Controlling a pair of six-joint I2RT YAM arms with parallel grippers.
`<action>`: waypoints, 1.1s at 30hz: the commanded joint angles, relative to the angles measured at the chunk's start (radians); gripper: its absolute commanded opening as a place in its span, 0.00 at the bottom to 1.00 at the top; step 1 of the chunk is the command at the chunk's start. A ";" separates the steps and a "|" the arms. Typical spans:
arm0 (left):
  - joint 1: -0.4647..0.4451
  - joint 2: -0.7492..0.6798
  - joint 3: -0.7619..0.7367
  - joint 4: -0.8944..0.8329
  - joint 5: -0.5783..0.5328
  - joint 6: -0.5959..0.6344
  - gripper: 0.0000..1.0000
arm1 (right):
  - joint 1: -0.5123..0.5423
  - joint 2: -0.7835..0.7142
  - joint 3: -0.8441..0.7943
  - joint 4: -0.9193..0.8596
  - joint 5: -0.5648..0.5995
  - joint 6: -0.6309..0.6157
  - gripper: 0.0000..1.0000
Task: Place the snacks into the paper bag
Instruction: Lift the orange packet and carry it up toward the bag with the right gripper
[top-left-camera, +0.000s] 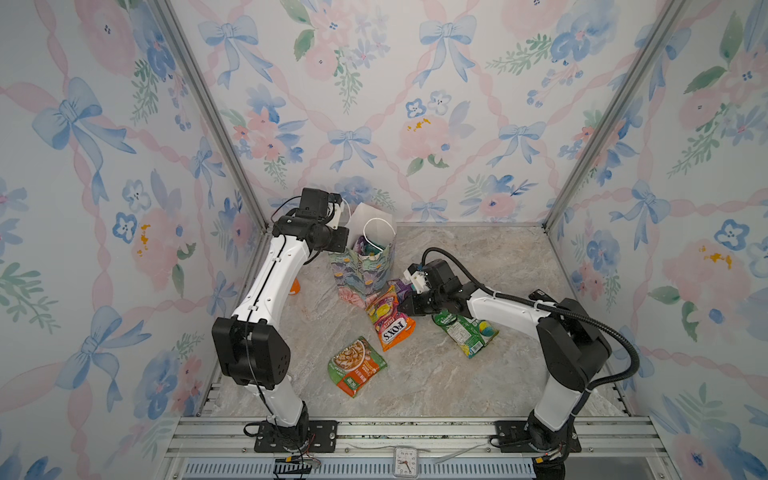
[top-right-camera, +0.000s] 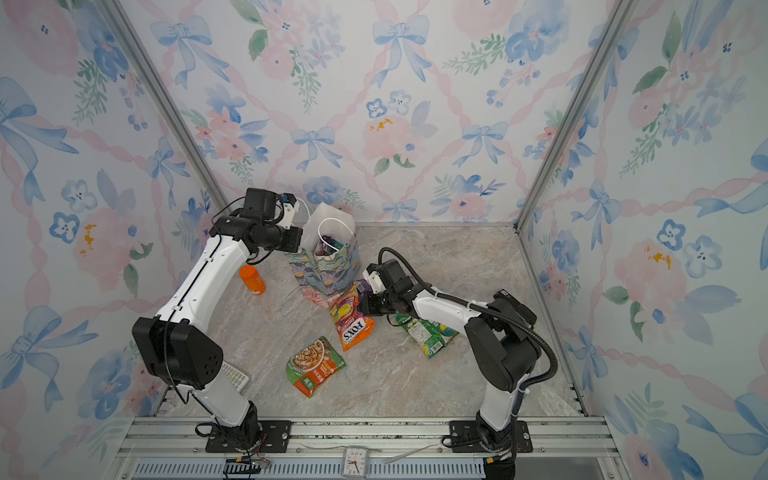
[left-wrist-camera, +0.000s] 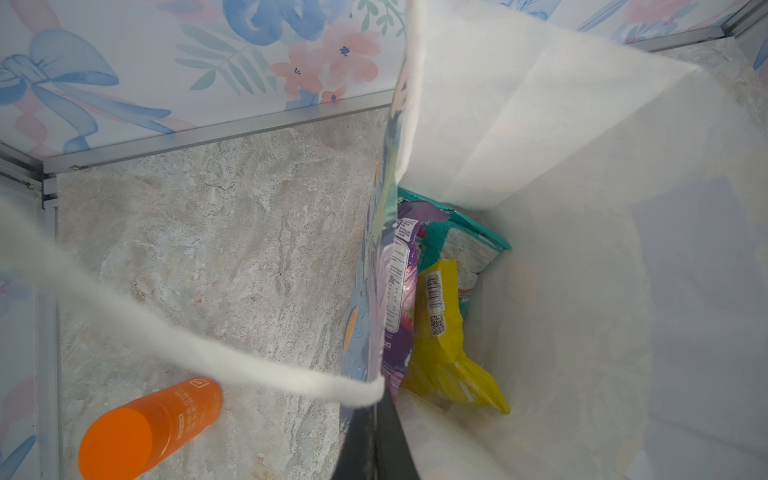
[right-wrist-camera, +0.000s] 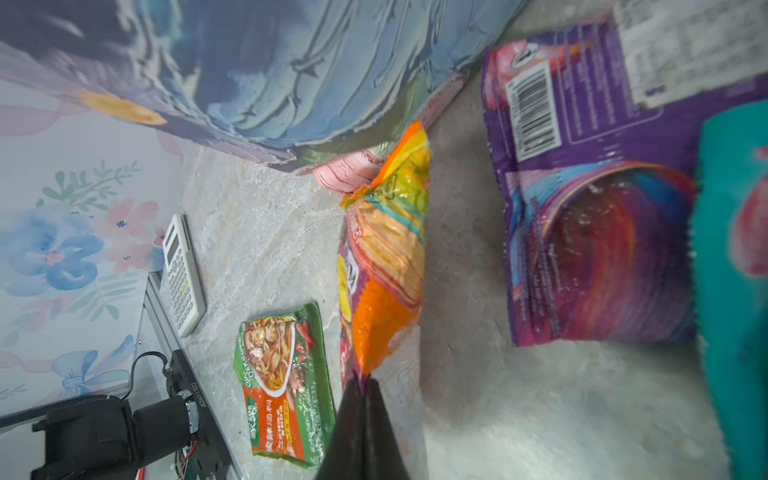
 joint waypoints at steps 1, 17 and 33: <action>0.004 -0.032 -0.022 -0.034 0.008 -0.008 0.00 | -0.020 -0.077 0.002 -0.050 0.022 0.007 0.00; 0.005 -0.038 -0.023 -0.033 0.017 -0.008 0.00 | -0.122 -0.273 0.159 -0.229 0.137 -0.060 0.00; 0.004 -0.038 -0.028 -0.033 0.031 -0.011 0.00 | -0.166 -0.133 0.558 -0.234 0.199 -0.140 0.00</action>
